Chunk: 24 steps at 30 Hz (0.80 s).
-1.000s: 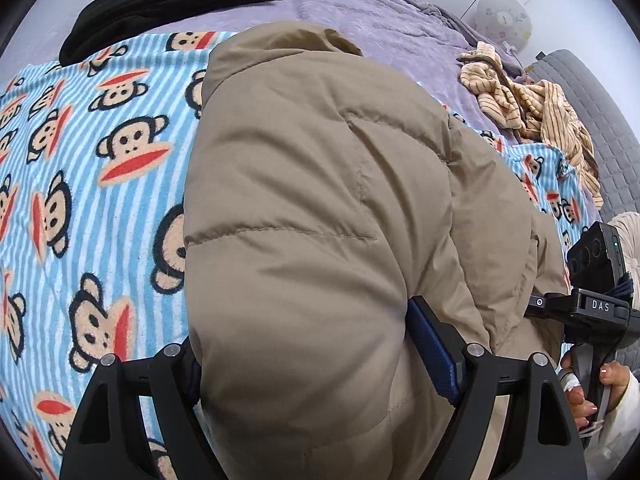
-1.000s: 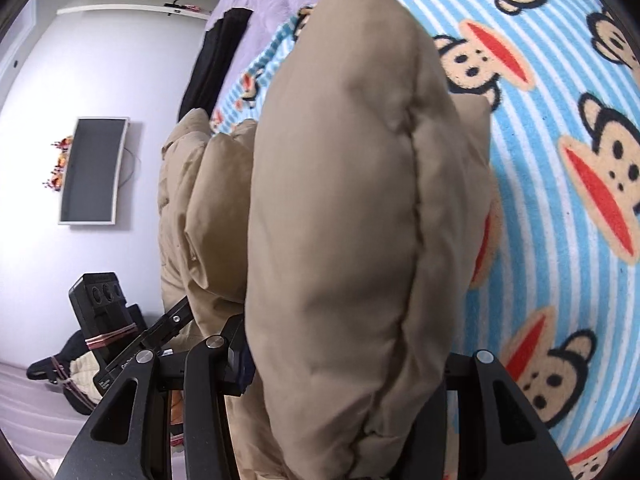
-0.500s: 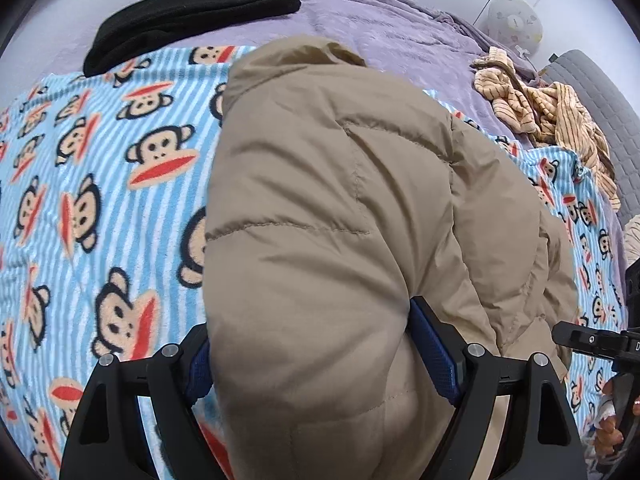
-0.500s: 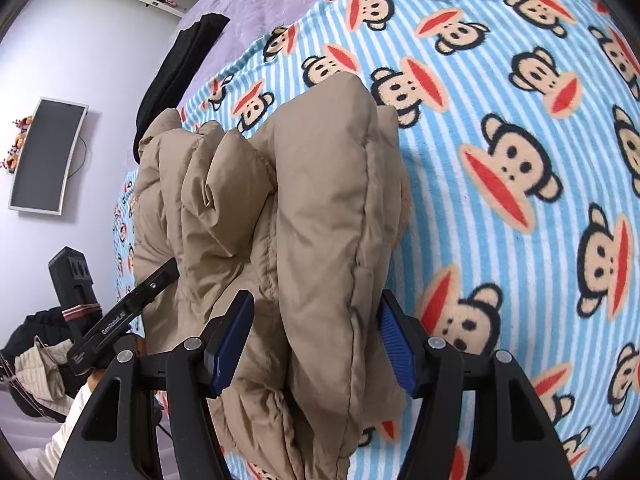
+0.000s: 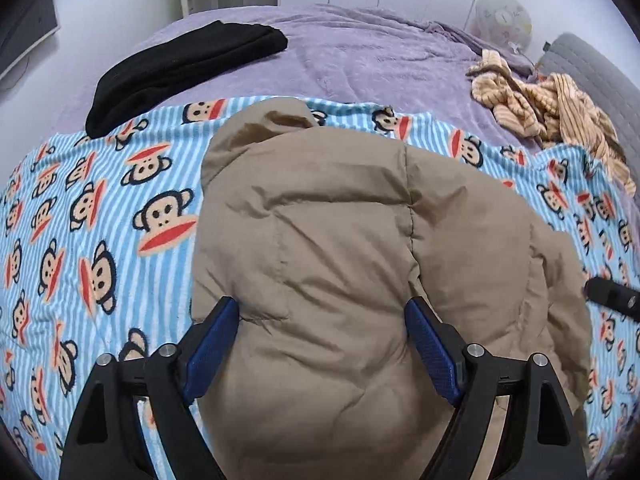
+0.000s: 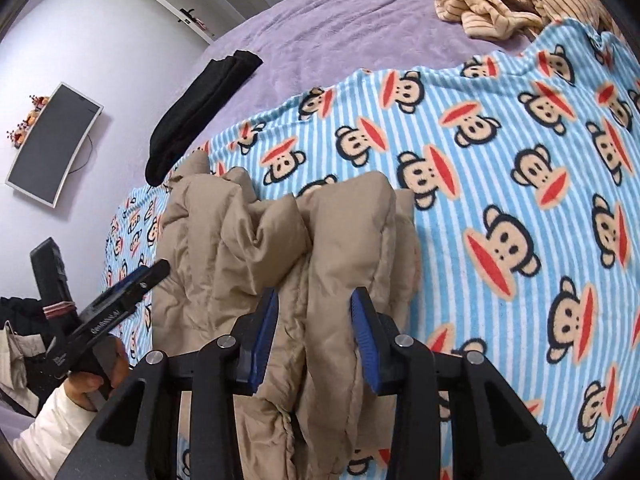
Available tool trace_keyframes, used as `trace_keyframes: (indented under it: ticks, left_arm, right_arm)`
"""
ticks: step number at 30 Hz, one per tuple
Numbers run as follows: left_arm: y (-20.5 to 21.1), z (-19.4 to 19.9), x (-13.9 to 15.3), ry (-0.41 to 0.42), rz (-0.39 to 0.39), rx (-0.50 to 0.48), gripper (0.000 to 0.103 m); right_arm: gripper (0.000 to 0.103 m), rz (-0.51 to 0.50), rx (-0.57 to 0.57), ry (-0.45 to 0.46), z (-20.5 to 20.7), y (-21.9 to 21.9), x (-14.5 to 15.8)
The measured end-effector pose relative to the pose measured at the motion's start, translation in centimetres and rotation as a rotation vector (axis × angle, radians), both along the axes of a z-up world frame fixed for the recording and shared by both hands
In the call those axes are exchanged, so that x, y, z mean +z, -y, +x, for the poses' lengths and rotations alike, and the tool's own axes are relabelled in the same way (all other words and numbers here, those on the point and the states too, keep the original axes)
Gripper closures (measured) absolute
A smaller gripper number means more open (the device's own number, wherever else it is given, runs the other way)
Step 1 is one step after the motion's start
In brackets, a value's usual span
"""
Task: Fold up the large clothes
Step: 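Lay the folded edge down and open both tools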
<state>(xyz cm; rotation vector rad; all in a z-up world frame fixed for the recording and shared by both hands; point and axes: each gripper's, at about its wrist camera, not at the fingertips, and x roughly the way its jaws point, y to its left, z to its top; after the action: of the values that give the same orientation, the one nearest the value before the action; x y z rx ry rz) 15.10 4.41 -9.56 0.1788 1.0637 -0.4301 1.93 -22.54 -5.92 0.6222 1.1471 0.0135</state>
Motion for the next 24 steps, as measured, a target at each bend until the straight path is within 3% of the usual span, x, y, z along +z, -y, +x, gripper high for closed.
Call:
trace_keyframes:
  ticks: [4, 6, 9, 12, 14, 17, 24]
  left_arm:
    - [1.2, -0.9, -0.5, 0.021, 0.022, -0.015, 0.018]
    - [1.4, -1.0, -0.7, 0.024, 0.031, -0.015, 0.017]
    - [1.4, -1.0, -0.9, 0.024, 0.033, -0.012, 0.018]
    - [1.2, -1.1, -0.9, 0.022, 0.027, -0.022, 0.017]
    - [0.9, -1.5, -0.6, 0.031, 0.038, -0.035, 0.017]
    - [-0.1, -2.8, -0.1, 0.05, 0.046, -0.024, 0.017]
    - [-1.5, -3.7, -1.5, 0.005, 0.023, 0.039, 0.013]
  right_arm:
    - [0.061, -0.159, -0.014, 0.066, 0.8, -1.1, 2.1]
    - [0.061, -0.154, 0.023, 0.076, 1.0, -1.6, 2.3]
    - [0.061, -0.157, 0.078, -0.01, 2.0, -2.7, -0.4]
    - [0.062, -0.171, 0.037, -0.103, 2.7, -2.5, -4.4]
    - [0.064, -0.125, -0.001, -0.146, 2.5, -1.8, -7.0]
    - [0.064, -0.118, -0.011, -0.15, 2.1, -1.5, -8.4]
    - [0.064, -0.158, 0.02, -0.135, 1.5, -2.0, -9.5]
